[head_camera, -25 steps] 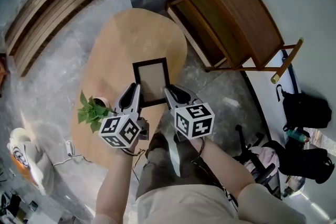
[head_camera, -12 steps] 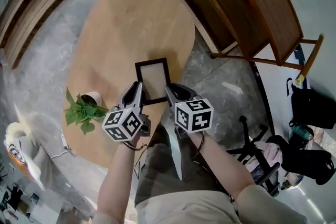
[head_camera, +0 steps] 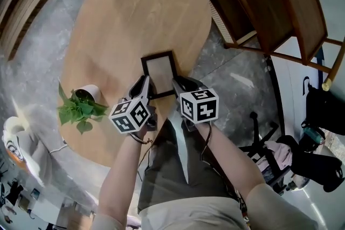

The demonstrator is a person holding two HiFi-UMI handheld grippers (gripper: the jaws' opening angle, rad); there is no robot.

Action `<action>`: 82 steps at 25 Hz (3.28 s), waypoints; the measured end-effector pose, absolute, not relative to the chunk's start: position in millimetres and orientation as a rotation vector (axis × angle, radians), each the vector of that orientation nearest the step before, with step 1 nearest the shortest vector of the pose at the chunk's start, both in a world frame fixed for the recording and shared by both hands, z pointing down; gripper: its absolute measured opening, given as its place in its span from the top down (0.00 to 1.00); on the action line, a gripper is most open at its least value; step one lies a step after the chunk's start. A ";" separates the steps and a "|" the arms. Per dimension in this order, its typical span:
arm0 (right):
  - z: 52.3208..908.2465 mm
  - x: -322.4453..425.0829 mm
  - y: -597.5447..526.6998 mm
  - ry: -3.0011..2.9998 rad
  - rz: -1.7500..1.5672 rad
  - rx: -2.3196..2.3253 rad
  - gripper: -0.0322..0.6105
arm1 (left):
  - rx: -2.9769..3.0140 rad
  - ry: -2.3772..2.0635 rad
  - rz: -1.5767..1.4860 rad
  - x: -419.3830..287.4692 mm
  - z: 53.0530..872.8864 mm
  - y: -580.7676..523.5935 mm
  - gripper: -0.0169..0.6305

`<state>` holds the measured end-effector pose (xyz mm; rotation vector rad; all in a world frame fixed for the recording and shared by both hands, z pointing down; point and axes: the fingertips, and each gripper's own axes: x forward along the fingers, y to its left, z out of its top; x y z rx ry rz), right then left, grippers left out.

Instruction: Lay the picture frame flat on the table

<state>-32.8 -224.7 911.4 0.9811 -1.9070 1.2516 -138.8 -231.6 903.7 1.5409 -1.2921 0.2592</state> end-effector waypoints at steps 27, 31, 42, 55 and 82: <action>717.2 -7.3 -268.4 -2.124 0.983 1.125 0.93 | 1.783 -1.337 0.353 -141.8 718.2 -255.8 0.92; 636.7 -5.6 -279.9 -2.223 0.925 1.168 0.94 | 1.925 -1.340 0.355 -135.6 639.5 -267.1 0.93; 447.3 -8.7 -249.1 -2.479 0.805 1.122 0.94 | 2.172 -1.387 0.355 -122.3 460.1 -237.7 0.94; 299.1 6.3 -182.5 -2.672 0.626 1.107 0.95 | 2.402 -1.490 0.274 -106.2 311.9 -178.0 0.94; 173.7 33.3 -119.5 -2.909 0.225 1.082 0.95 | 2.598 -1.623 0.110 -79.2 194.2 -114.8 0.94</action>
